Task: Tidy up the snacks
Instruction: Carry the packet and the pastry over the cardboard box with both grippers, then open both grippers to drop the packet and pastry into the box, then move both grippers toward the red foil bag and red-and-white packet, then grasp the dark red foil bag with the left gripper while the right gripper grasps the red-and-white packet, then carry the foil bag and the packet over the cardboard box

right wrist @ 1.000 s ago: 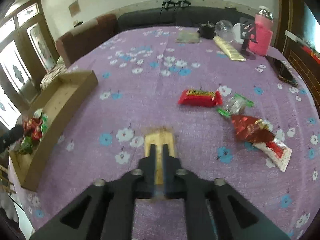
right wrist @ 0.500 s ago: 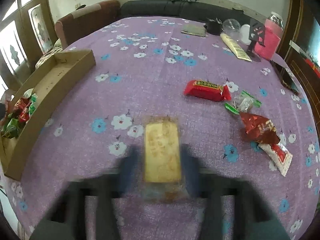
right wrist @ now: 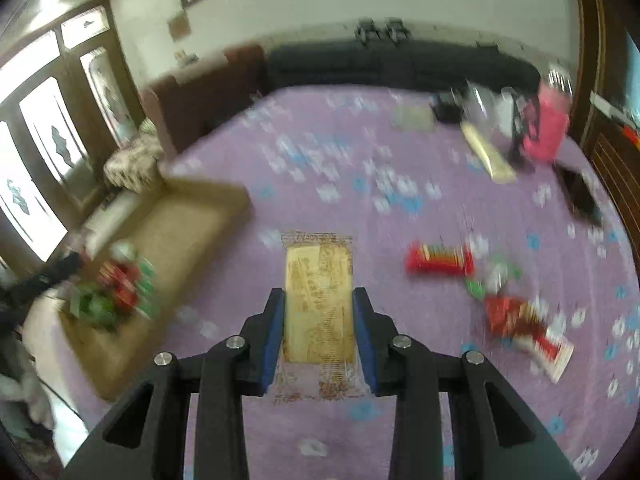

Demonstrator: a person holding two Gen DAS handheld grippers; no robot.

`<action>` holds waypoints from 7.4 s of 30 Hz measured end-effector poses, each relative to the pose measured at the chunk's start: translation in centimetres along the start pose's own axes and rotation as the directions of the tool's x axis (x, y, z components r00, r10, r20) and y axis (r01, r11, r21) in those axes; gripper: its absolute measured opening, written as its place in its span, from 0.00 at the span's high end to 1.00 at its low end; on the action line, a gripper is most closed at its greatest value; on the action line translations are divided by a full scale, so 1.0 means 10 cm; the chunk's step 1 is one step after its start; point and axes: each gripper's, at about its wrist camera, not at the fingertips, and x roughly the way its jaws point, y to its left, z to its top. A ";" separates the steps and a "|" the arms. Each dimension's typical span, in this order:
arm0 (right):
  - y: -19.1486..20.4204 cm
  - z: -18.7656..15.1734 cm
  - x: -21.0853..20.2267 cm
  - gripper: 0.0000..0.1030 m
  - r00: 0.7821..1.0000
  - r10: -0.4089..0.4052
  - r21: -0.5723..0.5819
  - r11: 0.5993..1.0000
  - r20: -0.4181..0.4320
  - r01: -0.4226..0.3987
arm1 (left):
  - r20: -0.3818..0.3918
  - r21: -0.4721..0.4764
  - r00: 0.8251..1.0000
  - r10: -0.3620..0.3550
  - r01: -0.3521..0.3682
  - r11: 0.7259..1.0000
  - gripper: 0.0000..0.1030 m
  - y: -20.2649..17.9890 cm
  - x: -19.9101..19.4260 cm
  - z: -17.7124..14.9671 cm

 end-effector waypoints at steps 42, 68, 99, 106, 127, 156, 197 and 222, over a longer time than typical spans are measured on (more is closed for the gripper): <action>1.51 0.58 1.85 0.66 0.929 0.252 0.071 0.968 -0.271 -0.242 | -0.224 -0.205 0.969 0.101 -0.149 0.967 0.67 1.34 0.95 0.63; -0.51 0.14 0.20 0.63 0.994 0.099 0.248 0.965 -0.042 -0.085 | -0.016 -0.340 0.969 -0.245 0.225 0.913 0.22 -0.13 0.18 0.03; -1.61 -0.14 -0.05 0.56 0.965 0.263 0.305 0.919 0.001 -0.250 | -0.202 -0.268 0.966 -0.164 0.107 0.957 0.22 -0.49 0.63 -0.42; -2.22 -0.37 -0.15 0.54 0.997 -0.052 0.362 0.929 -0.063 0.071 | -0.235 -0.258 0.955 -0.180 0.117 0.959 0.22 -0.55 0.74 -0.49; -1.66 -0.63 0.26 0.50 0.988 -0.019 0.243 0.968 -0.152 0.056 | -0.302 -0.180 0.939 -0.166 0.114 0.977 0.22 -0.88 0.97 -0.53; -1.72 -0.73 0.17 0.73 0.997 -0.078 0.317 0.945 -0.011 0.078 | -0.374 0.089 0.927 0.020 0.015 0.996 0.22 -1.60 2.03 -0.65; -0.91 -0.37 0.06 0.73 0.995 0.097 0.273 0.957 0.018 -0.098 | -0.062 -0.186 0.996 0.066 -0.076 0.980 0.69 0.12 0.12 -0.25; 1.58 0.03 0.94 0.72 0.963 0.208 -0.123 0.965 -0.169 -0.230 | -0.150 -0.196 0.986 0.080 -0.109 0.975 0.69 0.56 0.07 -0.53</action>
